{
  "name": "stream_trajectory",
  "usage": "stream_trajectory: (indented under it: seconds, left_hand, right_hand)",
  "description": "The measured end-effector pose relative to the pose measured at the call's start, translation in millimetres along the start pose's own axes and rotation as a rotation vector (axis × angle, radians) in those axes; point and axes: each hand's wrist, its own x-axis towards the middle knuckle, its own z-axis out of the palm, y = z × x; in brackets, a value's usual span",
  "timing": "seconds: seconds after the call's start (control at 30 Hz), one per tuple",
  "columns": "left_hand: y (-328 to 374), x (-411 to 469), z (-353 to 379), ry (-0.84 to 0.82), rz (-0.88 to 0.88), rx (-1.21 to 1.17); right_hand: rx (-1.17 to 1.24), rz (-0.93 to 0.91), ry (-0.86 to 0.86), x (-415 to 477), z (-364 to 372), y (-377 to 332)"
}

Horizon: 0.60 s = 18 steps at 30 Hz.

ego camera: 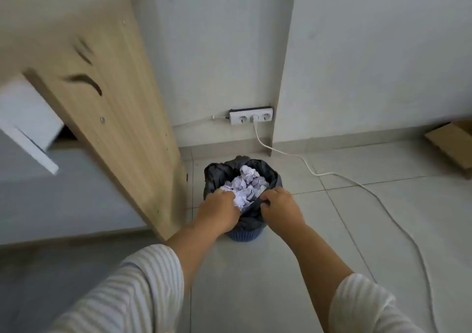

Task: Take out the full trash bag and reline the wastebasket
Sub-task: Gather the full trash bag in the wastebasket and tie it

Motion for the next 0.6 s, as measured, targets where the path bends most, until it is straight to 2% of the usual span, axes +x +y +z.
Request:
stream_trajectory:
  seconds: [0.23, 0.43, 0.6]
  left_hand:
    - [-31, 22, 78, 0.080, 0.032, 0.097]
    - [-42, 19, 92, 0.085, 0.109, 0.160]
    - [-47, 26, 89, 0.083, 0.158, 0.185]
  right_hand:
    - [-0.012, -0.062, 0.030, 12, 76, 45]
    - [0.091, -0.020, 0.108, 15, 94, 57]
    - [0.207, 0.104, 0.192, 18, 100, 59]
